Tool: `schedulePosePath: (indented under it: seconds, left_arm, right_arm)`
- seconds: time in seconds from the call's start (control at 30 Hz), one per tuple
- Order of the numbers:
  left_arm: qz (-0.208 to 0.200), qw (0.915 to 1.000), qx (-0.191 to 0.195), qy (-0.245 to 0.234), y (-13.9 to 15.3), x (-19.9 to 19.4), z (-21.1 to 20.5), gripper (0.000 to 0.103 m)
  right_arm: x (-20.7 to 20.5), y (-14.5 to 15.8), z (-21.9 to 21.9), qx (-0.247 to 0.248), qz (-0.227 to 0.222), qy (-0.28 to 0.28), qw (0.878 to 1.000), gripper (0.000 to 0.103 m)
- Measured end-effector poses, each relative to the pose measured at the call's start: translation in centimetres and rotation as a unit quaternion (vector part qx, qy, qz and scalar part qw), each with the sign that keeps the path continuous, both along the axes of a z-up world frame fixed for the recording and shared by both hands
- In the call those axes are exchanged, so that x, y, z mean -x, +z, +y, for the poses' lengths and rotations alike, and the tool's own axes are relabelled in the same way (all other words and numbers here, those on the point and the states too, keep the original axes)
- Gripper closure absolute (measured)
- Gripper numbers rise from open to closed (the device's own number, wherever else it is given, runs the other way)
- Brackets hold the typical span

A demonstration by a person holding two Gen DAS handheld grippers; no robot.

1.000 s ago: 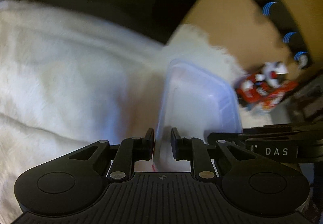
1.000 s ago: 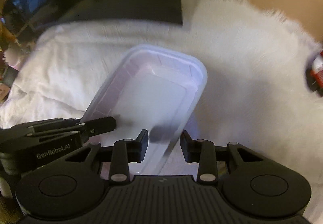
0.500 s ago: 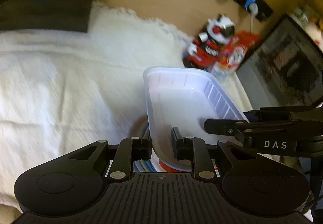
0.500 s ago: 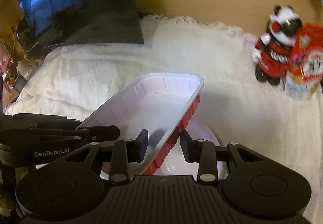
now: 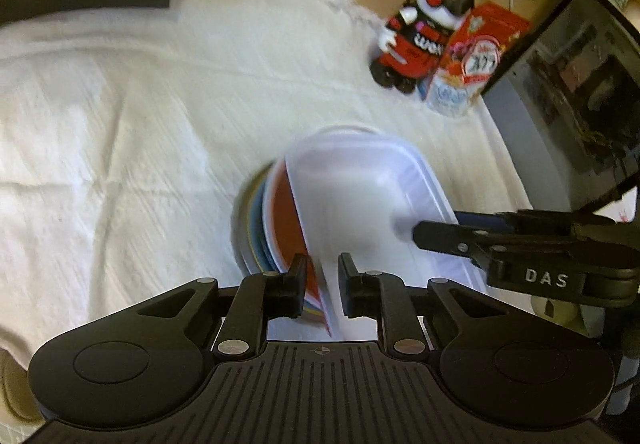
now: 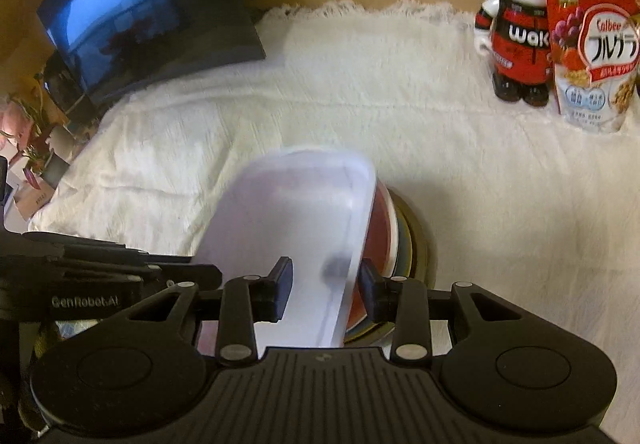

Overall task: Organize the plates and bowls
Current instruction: 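Carry the pink tray with both grippers over the bowl stack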

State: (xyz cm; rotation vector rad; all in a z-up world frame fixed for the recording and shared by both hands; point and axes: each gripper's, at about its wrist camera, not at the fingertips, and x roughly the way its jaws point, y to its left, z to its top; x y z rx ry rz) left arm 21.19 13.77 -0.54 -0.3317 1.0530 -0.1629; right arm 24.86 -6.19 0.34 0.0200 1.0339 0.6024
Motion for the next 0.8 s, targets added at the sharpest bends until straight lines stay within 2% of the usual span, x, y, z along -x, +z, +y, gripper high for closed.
schedulePosePath:
  seconds: [0.23,0.33,0.43,0.53,0.6,0.8]
  left_arm:
    - [-0.002,0.9996,0.009,0.026,0.0,-1.4,1.2,0.084]
    - [-0.002,0.9999,0.01,0.007,0.1,-1.6,1.0,0.084]
    - [0.019,0.9998,-0.008,-0.007,-0.8,-2.4,0.4,0.084]
    - [0.028,0.9995,0.003,-0.012,-1.5,-3.0,0.3,0.085]
    - [0.016,0.9997,0.004,-0.018,-1.0,-2.9,0.1,0.083]
    - [-0.036,0.999,0.0,-0.024,2.4,-2.7,0.4,0.082]
  right_arm:
    - [-0.9,0.0,0.0,0.018,-0.031,-0.026,0.999,0.063]
    - [-0.7,-0.1,0.3,0.016,-0.025,-0.012,1.0,0.064]
    - [-0.3,-0.4,1.2,0.019,-0.021,0.003,1.0,0.065]
    - [-0.8,-1.1,1.7,0.022,-0.013,-0.008,1.0,0.065]
    - [-0.9,-1.2,1.8,0.014,-0.008,-0.011,1.0,0.067]
    - [0.3,2.1,1.9,0.007,-0.081,-0.006,0.997,0.067]
